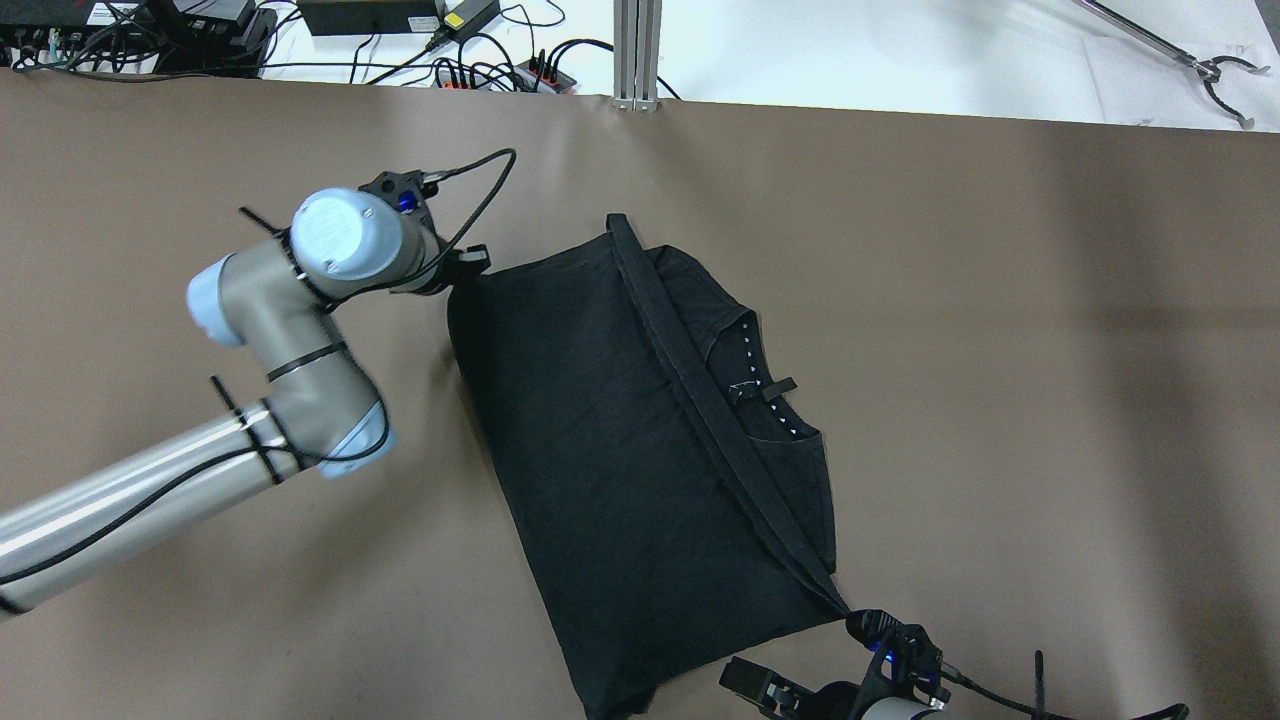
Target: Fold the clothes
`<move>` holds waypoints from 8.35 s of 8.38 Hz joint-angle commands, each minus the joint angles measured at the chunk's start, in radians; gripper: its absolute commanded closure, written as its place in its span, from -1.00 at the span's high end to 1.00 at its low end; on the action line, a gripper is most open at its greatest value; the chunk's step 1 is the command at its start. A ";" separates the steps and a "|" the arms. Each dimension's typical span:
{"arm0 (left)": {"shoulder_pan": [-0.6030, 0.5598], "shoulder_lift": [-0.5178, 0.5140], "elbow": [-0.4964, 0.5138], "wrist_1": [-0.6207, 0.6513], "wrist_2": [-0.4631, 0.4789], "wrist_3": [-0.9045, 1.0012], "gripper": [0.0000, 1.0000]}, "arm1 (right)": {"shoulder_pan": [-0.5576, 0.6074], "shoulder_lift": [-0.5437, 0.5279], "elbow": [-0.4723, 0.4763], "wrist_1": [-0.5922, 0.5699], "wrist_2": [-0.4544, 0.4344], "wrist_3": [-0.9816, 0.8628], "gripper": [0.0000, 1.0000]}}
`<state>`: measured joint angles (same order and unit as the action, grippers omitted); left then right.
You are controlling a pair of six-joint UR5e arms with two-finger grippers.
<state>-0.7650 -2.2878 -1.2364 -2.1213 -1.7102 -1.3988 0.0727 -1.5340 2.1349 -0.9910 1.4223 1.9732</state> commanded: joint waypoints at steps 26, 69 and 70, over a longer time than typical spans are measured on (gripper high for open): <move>-0.042 -0.036 0.103 -0.164 0.103 -0.014 0.89 | 0.214 0.301 -0.193 -0.623 -0.011 -1.060 0.90; -0.034 0.040 0.029 -0.164 0.104 -0.022 0.89 | 0.608 0.367 -0.454 -0.468 0.185 -1.507 0.90; -0.034 0.040 0.031 -0.164 0.104 -0.022 0.89 | 0.604 0.377 -0.452 -0.463 0.190 -1.496 0.90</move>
<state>-0.7999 -2.2473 -1.2063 -2.2856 -1.6074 -1.4195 0.6632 -1.1247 1.6575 -1.4753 1.5946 0.5049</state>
